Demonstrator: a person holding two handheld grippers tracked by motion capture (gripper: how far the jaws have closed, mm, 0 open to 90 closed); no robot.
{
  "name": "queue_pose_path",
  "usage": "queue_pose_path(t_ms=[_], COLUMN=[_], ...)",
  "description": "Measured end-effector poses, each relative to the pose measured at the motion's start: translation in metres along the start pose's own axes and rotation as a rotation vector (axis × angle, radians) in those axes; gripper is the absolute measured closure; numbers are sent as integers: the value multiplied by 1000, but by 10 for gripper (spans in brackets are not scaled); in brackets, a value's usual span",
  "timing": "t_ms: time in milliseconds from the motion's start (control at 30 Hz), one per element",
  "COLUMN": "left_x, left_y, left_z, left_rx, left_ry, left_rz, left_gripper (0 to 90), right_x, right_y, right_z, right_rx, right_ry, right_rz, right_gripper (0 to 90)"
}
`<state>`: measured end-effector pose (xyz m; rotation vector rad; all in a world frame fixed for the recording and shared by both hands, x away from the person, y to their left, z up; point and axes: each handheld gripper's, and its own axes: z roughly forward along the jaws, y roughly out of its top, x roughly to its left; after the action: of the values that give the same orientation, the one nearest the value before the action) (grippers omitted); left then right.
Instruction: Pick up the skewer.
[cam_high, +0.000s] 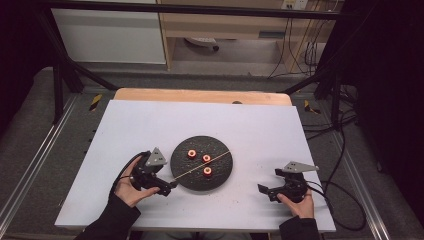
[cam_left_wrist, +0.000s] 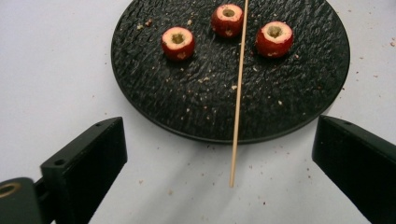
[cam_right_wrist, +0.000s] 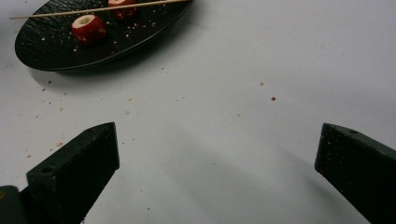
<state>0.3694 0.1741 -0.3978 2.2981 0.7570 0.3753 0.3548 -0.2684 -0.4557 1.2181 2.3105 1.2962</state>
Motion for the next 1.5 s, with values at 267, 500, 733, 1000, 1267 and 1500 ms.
queue_pose_path(t_ms=[267,500,733,1000,1267,1500], left_x=[-5,-8,-8,-12,-11,-10], left_y=[12,22,26,33,37,39], left_z=[14,28,37,49,54,60], left_rx=[39,68,91,132,141,189], left_ry=[-6,6,-8,-26,-9,-42], left_rz=[13,33,44,66,43,37], left_gripper=[141,265,365,415,475,561], right_x=[0,0,0,0,0,0], right_y=[0,0,0,0,0,0], right_z=[0,0,0,0,0,0], right_rx=[2,1,0,0,4,-1], right_ry=[2,3,3,6,8,12], right_rz=[3,2,-2,1,1,-1], right_gripper=[6,7,7,7,10,10])
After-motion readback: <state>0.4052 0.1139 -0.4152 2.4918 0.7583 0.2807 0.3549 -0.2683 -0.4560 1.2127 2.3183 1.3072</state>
